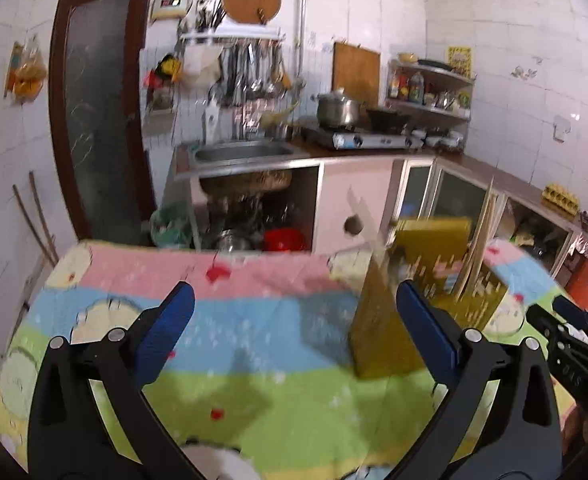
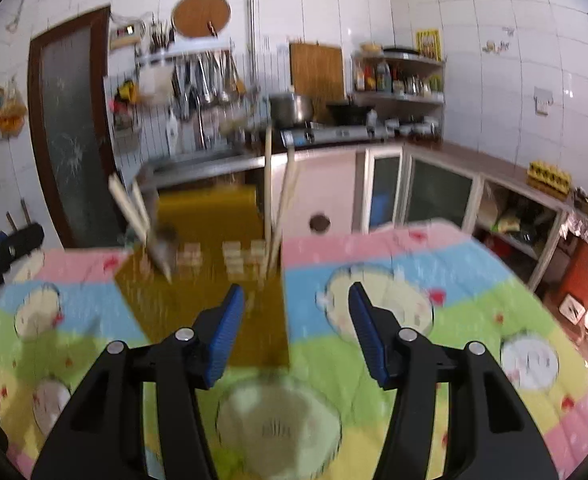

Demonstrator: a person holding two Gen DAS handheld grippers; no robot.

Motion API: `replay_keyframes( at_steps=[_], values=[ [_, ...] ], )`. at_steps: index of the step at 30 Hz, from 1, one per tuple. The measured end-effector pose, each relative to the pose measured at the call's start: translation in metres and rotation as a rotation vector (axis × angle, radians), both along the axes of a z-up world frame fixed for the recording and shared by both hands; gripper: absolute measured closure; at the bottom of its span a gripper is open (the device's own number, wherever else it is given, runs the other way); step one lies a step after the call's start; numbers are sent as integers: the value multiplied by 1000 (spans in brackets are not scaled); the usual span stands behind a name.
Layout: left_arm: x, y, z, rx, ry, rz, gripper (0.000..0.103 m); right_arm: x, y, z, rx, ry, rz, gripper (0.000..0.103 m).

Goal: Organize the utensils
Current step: 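Open both tools to drop the ladle and chopstick into the holder, then grasp the green frog-handled fork with the right tool while the left grasps the blue spoon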

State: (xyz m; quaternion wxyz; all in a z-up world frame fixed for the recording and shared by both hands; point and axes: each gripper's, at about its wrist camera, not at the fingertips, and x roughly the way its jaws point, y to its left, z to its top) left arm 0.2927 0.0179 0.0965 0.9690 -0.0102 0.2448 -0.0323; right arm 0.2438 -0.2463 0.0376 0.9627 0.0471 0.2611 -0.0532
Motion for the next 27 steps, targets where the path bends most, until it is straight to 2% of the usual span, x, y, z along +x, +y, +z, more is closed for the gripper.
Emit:
replay_keyframes(
  at_steps=[4, 8, 15, 22, 23, 25, 27],
  values=[
    [-17, 5, -30, 2, 74, -5, 5, -15, 9, -35, 30, 93, -13, 49],
    [-29, 8, -50, 0, 109, -12, 5, -21, 25, -64, 27, 172, -5, 49],
    [-32, 13, -85, 6, 177, -2, 5, -20, 44, -95, 20, 282, 7, 51],
    [-29, 13, -95, 10, 205, 6, 5, -11, 59, -103, 38, 369, 12, 67],
    [-28, 13, -95, 11, 206, 6, 5, -10, 64, -104, 15, 368, 11, 69],
    [-29, 11, -96, 18, 208, 4, 5, -10, 68, -102, 5, 366, 21, 78],
    [-29, 10, -96, 21, 211, 4, 5, -10, 67, -102, 13, 360, 27, 80]
  ],
)
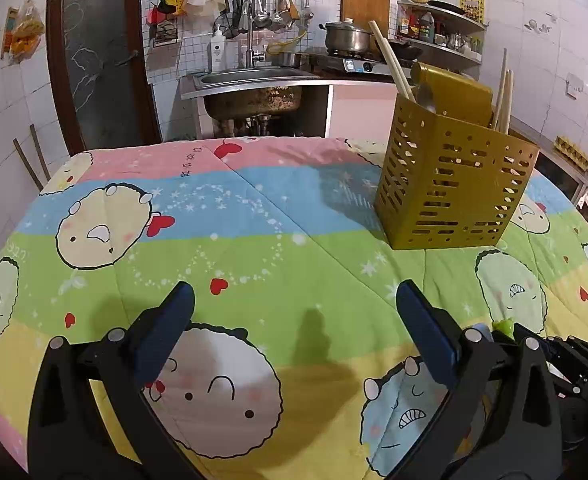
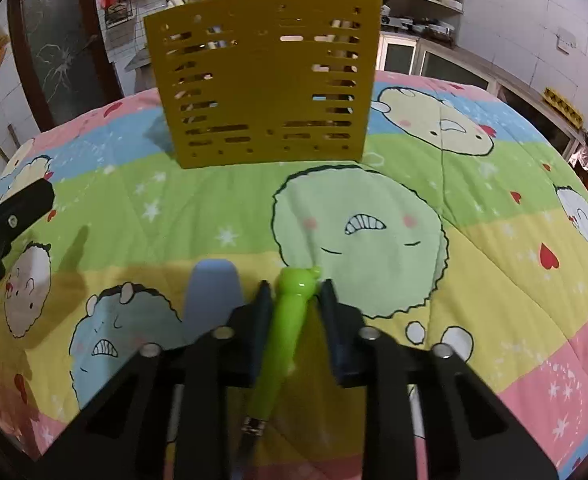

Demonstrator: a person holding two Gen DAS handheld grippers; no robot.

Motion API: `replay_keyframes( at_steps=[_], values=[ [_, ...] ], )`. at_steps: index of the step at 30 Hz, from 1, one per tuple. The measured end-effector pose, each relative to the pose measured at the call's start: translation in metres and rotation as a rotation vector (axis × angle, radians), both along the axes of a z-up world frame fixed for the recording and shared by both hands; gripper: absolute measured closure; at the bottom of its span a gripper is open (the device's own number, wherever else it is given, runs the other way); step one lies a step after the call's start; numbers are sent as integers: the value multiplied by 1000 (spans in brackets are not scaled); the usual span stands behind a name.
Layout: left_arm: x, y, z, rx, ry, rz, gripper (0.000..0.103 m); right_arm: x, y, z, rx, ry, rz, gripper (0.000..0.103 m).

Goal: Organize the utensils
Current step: 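Grasp the green frog-handled fork with the right tool while the left grasps the blue spoon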

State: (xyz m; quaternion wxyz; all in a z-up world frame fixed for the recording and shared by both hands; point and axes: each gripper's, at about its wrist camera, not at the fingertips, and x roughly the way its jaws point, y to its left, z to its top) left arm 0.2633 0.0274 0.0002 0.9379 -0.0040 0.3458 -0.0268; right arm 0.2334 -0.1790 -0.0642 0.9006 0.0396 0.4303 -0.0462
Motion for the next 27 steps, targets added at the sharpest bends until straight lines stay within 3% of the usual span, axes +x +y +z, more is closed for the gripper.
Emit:
replay_keyframes(
  at_steps=[8, 19, 22, 27],
  values=[
    [-7, -23, -4, 15, 25, -31, 5, -4, -23, 6, 28, -22, 1, 81],
    [-19, -86, -14, -36, 141, -116, 5, -17, -100, 11, 31, -26, -21, 83],
    [-22, -105, -21, -12, 176, -114, 6, -17, -112, 8, 47, -30, -28, 83],
    [-22, -121, -35, -4, 248, -106, 20, -18, -115, 0, 55, -38, -21, 83]
  ],
)
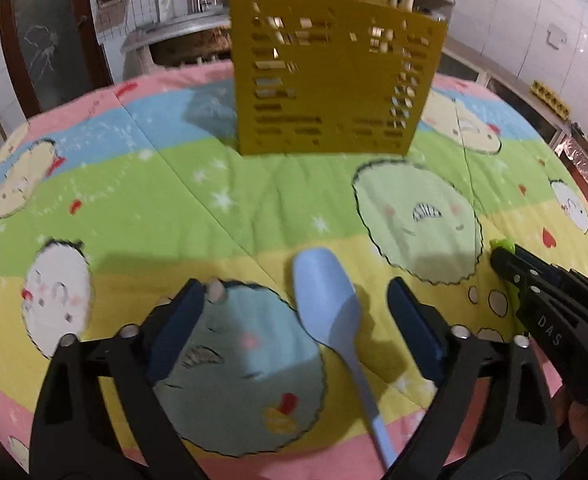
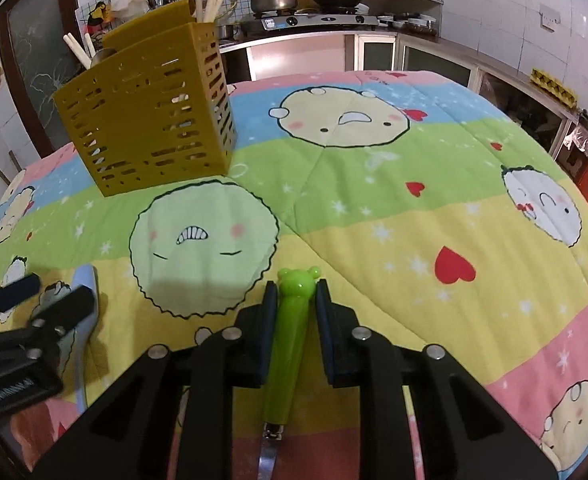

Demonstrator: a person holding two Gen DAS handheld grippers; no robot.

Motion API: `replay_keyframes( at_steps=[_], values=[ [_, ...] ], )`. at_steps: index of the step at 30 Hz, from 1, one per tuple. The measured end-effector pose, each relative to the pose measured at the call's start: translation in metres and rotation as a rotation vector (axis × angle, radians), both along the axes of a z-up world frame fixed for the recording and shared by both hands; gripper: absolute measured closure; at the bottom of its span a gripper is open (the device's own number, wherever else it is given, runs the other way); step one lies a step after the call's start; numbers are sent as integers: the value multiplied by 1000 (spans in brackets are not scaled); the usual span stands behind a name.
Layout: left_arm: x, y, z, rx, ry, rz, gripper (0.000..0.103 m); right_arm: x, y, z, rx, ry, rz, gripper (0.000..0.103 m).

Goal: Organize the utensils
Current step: 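Grasp the green frog-handled fork with the right tool while the left grasps the blue spoon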

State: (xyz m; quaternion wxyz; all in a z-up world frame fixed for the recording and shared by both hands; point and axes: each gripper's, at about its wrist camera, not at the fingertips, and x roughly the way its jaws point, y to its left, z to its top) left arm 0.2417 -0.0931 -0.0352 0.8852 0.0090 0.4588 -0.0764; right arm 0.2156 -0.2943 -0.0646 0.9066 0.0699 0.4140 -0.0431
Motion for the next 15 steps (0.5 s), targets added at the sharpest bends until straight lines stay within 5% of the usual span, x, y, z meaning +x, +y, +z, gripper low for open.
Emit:
replay_keyframes(
  at_steps=[2, 15],
  values=[
    [2, -3, -7, -5, 39, 3, 30, -1, 1, 0, -3, -6, 3, 83],
    [10, -14, -9, 24, 18, -16, 58, -3, 1, -2, -5, -14, 3, 83]
  ],
)
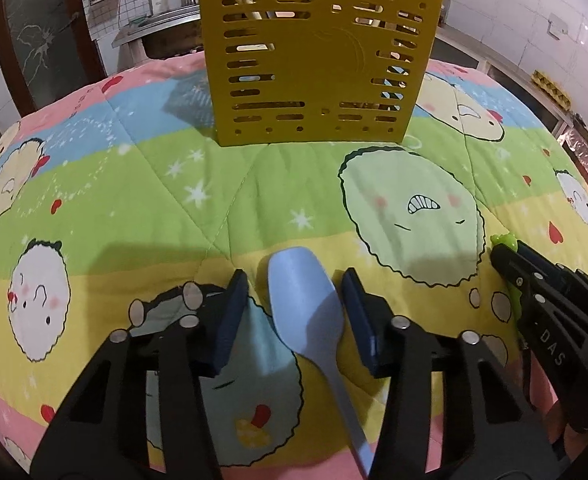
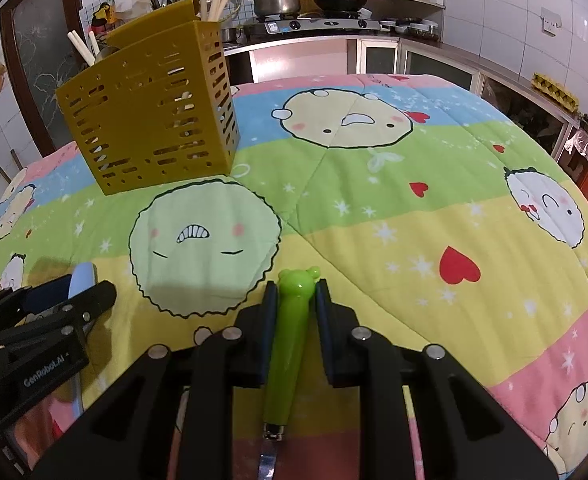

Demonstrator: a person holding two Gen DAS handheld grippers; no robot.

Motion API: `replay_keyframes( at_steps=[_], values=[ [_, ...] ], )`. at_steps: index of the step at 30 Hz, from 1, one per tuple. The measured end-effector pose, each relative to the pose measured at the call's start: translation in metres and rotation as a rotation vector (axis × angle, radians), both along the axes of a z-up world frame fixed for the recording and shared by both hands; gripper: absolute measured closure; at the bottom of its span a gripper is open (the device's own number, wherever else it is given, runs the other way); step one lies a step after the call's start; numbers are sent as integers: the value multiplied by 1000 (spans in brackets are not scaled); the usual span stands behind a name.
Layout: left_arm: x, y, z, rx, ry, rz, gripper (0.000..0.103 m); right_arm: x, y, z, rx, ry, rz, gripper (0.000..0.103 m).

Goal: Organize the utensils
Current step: 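Grasp the green frog-handled fork with the right tool while the left grasps the blue spoon, then lift the fork and blue spoon and carry both over the yellow holder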

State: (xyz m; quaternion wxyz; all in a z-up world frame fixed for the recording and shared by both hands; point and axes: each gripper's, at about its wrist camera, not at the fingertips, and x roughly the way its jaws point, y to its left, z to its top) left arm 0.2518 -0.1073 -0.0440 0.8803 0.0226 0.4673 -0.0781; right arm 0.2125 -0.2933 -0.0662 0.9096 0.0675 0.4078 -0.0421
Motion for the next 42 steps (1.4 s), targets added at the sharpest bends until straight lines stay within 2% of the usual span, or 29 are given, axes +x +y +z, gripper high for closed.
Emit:
replay_keyframes(
  at_steps=[2, 4, 7, 14, 26, 33, 42],
  values=[
    [1, 0, 0, 4, 0, -12, 60, 0, 1, 0, -6, 2, 0, 83],
    [2, 0, 0, 7, -3, -23, 69, 1, 2, 1, -15, 5, 0, 83],
    [4, 2, 3, -10, 4, -36, 74, 0, 2, 3, -14, 3, -1, 83],
    [0, 2, 16, -30, -44, -64, 75, -7, 1, 21, -3, -34, -4, 84],
    [-22, 33, 69, -24, -231, -57, 75, -30, 21, 72, -26, -220, 1, 84],
    [-40, 49, 94, -23, -355, -47, 75, -46, 29, 91, -36, -337, -3, 84],
    [-53, 59, 110, -40, -462, -47, 76, -62, 35, 110, -63, -459, -16, 84]
  ],
)
